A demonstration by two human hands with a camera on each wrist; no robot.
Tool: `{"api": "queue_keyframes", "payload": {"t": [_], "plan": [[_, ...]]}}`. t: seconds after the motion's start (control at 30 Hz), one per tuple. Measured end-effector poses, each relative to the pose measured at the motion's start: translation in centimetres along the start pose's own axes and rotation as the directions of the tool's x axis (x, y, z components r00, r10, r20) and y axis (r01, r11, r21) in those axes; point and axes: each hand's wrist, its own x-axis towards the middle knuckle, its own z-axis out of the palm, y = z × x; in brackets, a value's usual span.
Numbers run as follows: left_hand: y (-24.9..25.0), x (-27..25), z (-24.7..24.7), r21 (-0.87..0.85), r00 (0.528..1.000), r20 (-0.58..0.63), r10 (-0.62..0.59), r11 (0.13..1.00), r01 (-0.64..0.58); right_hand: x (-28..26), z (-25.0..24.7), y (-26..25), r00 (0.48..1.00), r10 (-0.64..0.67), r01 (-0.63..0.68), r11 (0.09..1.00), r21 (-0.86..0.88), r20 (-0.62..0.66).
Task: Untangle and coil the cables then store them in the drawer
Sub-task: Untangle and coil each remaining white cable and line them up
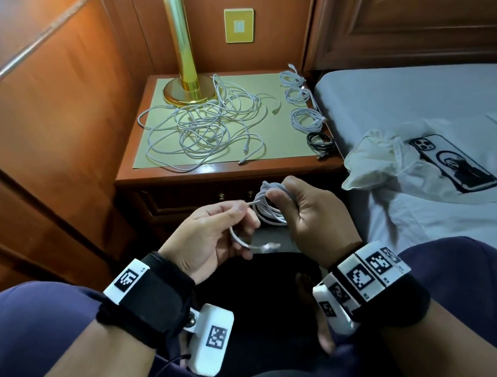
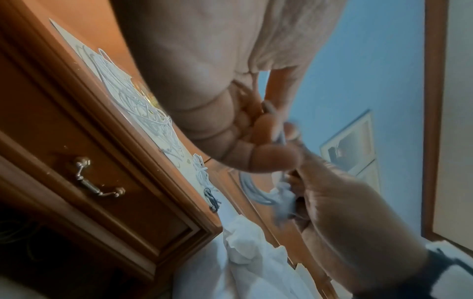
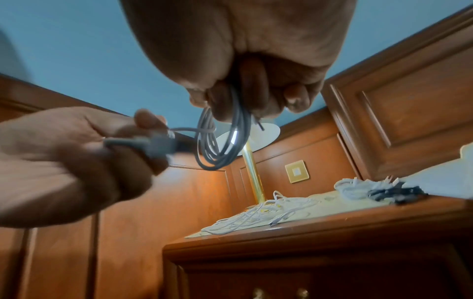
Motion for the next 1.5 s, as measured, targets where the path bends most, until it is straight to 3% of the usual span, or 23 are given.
{"api": "queue_keyframes", "payload": {"t": [0.13,0.27,0.37,0.5,0.53,0.6,0.8,0.87,0.97,1.07,1.17,1.27,1.4,1.5], "plan": [[-1.1,0.5,0.4,0.168,1.0,-0.026,-0.012,0.986,0.016,0.0,-0.4,0.6,0.999,0.026,-0.026,1.0,0.0,-0.03],[-2.4,1.4,0.0,0.452,0.985,-0.102,0.139,0.889,-0.079,-0.1,-0.4,0.3,0.994,0.106,-0.103,0.951,0.292,0.004],[-2.9,1.6,0.0,0.699,0.912,-0.183,0.367,0.701,-0.142,-0.3,-0.2,-0.1,0.986,0.155,-0.164,0.857,0.488,0.06],[-2.6,1.5,0.7,0.786,0.762,-0.177,0.623,0.555,-0.272,0.4,-0.2,0.0,0.964,0.221,-0.26,0.648,0.716,0.15],[-2.6,1.4,0.7,0.794,0.745,-0.162,0.647,0.534,-0.292,0.5,-0.2,0.0,0.958,0.229,-0.277,0.589,0.759,0.173],[-2.3,1.3,0.5,0.789,0.765,-0.154,0.626,0.543,-0.286,0.6,-0.3,-0.1,0.946,0.236,-0.314,0.504,0.805,0.221],[-2.0,0.8,0.1,0.726,0.811,-0.164,0.561,0.626,-0.287,0.2,0.1,-0.7,0.924,0.224,-0.378,0.425,0.822,0.309],[-1.9,0.7,0.2,0.694,0.844,-0.141,0.518,0.659,-0.289,0.2,0.2,-0.6,0.931,0.232,-0.361,0.48,0.8,0.281],[-1.9,0.5,0.3,0.623,0.883,-0.131,0.45,0.73,-0.28,0.1,0.4,-0.3,0.951,0.235,-0.31,0.683,0.662,0.203],[-2.0,0.2,0.8,0.675,0.878,-0.118,0.465,0.685,-0.272,-0.1,0.6,-0.1,0.968,0.222,-0.251,0.808,0.533,0.119],[-2.2,0.4,1.3,0.659,0.854,-0.165,0.494,0.699,-0.277,-0.1,0.8,-0.2,0.976,0.206,-0.212,0.859,0.466,0.065],[-2.7,0.9,1.1,0.548,0.858,-0.266,0.439,0.801,-0.241,-0.1,1.0,-0.3,0.972,0.213,-0.234,0.867,0.44,0.098],[-3.2,1.0,1.2,0.32,0.912,-0.293,0.286,0.928,-0.188,0.0,1.0,0.1,0.967,0.211,-0.25,0.892,0.376,0.144],[-2.9,1.0,1.1,0.16,0.97,-0.212,0.115,0.984,-0.082,-0.2,1.1,0.4,0.968,0.207,-0.243,0.912,0.33,0.141]]}}
